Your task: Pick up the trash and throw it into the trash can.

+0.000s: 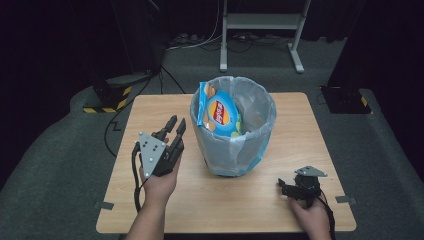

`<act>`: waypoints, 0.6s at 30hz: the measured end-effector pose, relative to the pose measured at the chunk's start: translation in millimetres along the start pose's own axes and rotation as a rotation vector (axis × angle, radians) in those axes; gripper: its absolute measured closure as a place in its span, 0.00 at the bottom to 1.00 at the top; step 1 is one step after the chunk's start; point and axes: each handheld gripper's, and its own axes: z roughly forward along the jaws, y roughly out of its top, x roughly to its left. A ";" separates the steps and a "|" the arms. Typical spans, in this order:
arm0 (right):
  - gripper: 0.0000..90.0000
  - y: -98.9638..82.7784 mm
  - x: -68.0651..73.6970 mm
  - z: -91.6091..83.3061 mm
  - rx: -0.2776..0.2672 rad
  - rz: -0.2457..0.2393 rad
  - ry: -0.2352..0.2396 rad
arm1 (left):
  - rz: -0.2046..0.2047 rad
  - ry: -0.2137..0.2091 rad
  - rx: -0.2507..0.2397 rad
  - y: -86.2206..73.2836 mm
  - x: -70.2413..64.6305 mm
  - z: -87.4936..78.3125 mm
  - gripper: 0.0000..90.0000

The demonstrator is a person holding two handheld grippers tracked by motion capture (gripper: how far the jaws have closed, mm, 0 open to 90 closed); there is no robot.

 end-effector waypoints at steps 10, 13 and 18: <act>0.20 0.0 0.2 -0.1 0.003 0.003 0.000 | -0.032 -0.013 0.115 -34.2 15.1 -1.2 0.57; 0.20 0.0 0.2 0.0 0.000 0.002 0.000 | -0.036 -0.014 0.155 -48.3 19.6 -2.3 0.55; 0.20 0.0 0.3 0.0 0.000 0.002 0.000 | -0.036 -0.020 0.239 -73.7 23.6 -0.6 0.52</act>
